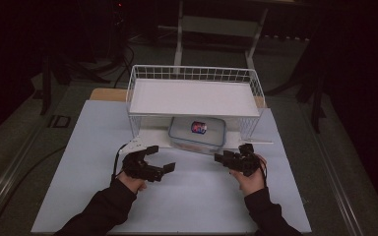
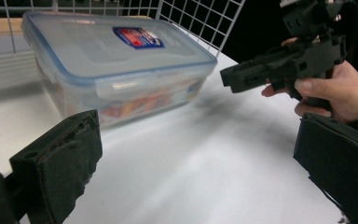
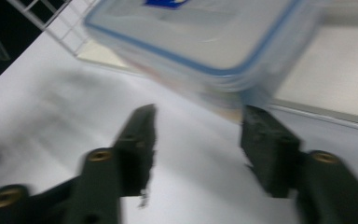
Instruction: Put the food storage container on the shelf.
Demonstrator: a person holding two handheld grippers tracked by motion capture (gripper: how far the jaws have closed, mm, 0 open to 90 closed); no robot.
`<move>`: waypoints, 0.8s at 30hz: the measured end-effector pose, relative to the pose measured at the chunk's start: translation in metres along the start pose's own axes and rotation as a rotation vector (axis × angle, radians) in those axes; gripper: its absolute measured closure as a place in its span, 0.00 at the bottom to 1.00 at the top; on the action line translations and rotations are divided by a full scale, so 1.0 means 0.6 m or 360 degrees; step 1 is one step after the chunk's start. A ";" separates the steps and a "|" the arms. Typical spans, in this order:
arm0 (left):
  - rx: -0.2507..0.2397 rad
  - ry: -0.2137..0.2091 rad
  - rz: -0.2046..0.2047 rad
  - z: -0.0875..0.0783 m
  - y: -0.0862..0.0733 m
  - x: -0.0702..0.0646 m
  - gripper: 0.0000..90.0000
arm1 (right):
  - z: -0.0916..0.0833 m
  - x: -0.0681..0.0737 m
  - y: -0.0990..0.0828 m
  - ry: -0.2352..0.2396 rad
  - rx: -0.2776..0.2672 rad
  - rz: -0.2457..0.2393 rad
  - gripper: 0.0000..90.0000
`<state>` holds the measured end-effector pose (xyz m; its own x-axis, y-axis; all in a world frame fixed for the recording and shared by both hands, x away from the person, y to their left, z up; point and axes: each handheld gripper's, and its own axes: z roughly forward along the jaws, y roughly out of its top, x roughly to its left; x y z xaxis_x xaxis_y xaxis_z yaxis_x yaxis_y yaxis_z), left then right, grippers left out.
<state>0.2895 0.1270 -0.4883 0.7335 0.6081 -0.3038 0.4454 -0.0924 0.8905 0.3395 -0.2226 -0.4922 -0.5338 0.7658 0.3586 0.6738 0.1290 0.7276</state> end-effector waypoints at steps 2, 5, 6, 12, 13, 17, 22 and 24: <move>0.0008 0.0010 -0.0002 -0.005 -0.009 -0.005 0.02 | 0.003 0.010 0.001 0.0013 0.0005 -0.0033 0.74; -0.0011 0.0020 -0.0001 -0.009 -0.022 -0.011 0.02 | 0.011 0.023 0.004 0.0013 0.0020 -0.0074 0.93; -0.0018 0.0019 -0.0001 -0.010 -0.025 -0.012 0.02 | 0.015 0.027 0.005 0.0008 0.0034 -0.0085 0.98; -0.0043 0.0031 0.0005 -0.009 -0.033 -0.010 0.02 | 0.049 0.042 0.015 -0.0035 0.0056 -0.0149 1.00; -0.0050 0.0035 0.0011 -0.010 -0.034 -0.010 0.02 | 0.055 0.044 0.018 -0.0043 0.0053 -0.0155 1.00; -0.0045 0.0041 0.0035 -0.009 -0.037 -0.010 0.02 | 0.077 0.043 0.028 -0.0083 0.0061 -0.0170 1.00; -0.0048 0.0033 0.0040 -0.008 -0.039 -0.009 0.02 | 0.097 0.038 0.039 -0.0115 0.0047 -0.0162 1.00; -0.0045 0.0034 0.0039 -0.007 -0.039 -0.008 0.02 | 0.105 0.033 0.043 -0.0113 0.0033 -0.0146 1.00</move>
<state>0.2731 0.1295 -0.5063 0.7329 0.6225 -0.2745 0.4123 -0.0854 0.9070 0.3785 -0.1644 -0.5028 -0.5565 0.7930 0.2481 0.6348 0.2131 0.7428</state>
